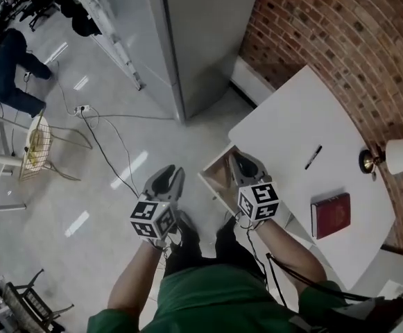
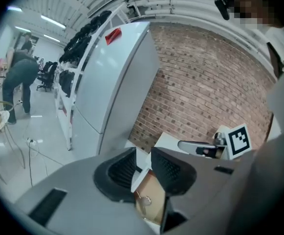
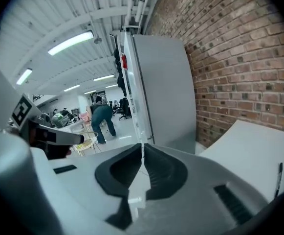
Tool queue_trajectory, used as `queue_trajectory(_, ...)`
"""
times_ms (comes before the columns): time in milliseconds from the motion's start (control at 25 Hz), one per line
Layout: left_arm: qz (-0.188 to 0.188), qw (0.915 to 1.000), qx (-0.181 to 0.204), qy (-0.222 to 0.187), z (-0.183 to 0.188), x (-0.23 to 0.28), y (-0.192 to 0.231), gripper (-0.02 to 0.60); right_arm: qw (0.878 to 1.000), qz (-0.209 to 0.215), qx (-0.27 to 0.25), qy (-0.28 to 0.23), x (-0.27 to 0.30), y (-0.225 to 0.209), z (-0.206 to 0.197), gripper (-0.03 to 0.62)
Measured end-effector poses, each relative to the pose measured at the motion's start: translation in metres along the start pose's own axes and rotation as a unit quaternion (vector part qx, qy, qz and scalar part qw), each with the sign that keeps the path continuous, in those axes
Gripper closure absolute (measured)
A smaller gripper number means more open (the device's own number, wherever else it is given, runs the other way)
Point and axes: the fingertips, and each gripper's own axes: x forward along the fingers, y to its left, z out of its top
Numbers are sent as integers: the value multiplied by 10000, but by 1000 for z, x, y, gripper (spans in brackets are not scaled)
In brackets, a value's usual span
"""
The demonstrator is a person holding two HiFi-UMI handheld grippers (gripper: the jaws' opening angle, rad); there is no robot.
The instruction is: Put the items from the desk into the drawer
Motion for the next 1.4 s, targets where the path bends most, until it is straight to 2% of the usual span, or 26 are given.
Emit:
queue_trajectory(200,38,9983,369,-453,55,-8,-16,522,9988,135,-179,-442,-17,8,60,588)
queue_trajectory(280,48,9973,348,-639,77,-17,-23,531,9981,129,-207,-570,-24,9,76,589)
queue_trajectory(400,15,9934,177,-1132,123,-31,-30,538,9969,140,-168,-756,-26,4,100,589)
queue_trajectory(520,28,9886,265,-1484,155,-40,-37,543,9958,127,-115,-894,-30,0,118,589)
queue_trajectory(840,59,9795,565,-1934,196,-49,-49,546,9880,270,-511,-1431,-51,15,171,589)
queue_trajectory(920,26,9742,957,-2046,205,-51,-60,546,9844,264,-741,-1574,-56,17,183,589)
queue_trajectory(1040,178,9597,1640,-2276,223,-58,-70,546,9768,216,-1149,-1796,-61,18,202,589)
queue_trajectory(1120,277,9500,1898,-2465,235,-64,-70,548,9731,178,-1274,-1911,-64,16,213,589)
queue_trajectory(1160,306,9480,1926,-2517,239,-66,-69,548,9719,184,-1287,-1961,-65,16,217,589)
queue_trajectory(1280,356,9524,1781,-2448,239,-69,-65,548,9708,256,-1179,-2072,-69,14,227,589)
queue_trajectory(1400,373,9528,1697,-2490,244,-68,-68,546,9703,235,-1136,-2124,-70,12,233,589)
